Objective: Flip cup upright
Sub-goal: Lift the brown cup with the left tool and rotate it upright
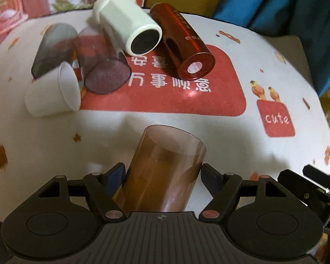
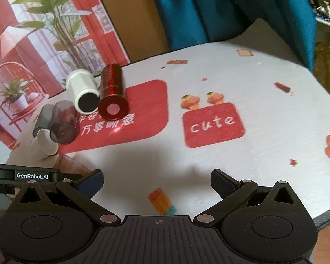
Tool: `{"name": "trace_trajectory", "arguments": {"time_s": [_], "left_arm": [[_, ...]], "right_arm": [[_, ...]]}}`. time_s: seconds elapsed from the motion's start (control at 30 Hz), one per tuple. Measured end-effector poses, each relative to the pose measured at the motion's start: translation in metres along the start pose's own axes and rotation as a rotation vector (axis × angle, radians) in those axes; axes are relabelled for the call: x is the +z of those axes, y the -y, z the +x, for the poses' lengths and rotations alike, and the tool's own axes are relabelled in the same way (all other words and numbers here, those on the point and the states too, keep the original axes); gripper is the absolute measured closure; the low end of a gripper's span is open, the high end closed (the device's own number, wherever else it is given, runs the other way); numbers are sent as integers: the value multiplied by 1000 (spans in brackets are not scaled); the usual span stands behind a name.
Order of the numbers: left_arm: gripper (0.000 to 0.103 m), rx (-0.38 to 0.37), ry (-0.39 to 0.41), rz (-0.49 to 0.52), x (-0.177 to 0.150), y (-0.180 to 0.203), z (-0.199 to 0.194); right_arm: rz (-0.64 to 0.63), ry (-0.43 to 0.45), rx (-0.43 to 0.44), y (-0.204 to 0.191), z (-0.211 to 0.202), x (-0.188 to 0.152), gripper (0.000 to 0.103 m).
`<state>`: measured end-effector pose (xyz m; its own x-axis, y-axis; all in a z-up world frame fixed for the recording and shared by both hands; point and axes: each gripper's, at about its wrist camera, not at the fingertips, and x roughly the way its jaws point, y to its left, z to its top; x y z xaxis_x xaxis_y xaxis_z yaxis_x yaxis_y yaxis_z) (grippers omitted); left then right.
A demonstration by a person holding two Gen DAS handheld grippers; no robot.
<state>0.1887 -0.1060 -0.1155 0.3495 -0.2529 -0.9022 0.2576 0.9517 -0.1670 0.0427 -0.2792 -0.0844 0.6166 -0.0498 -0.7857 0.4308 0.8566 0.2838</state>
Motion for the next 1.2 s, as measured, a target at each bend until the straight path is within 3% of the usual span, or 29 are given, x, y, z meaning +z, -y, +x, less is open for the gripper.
{"name": "trace_trajectory", "arguments": {"time_s": [0.37,0.63,0.93,1.2], "left_arm": [[26,-177,-14,-148,-23,2,-4],[29,-258,27,-148,-27,-1,-26],[30,-261,76,-145,-22,-2,-22],[31,-198,160,-58,4,12,-11]], "right_arm": [[-13,0,-27,4,-15,-8,0],[-58,-19,-19,-12,-17,-13,0],[-100,-39,-27,-25,-15,-19,0],[-85,-59,-26,-20,-6,-20,0]]}}
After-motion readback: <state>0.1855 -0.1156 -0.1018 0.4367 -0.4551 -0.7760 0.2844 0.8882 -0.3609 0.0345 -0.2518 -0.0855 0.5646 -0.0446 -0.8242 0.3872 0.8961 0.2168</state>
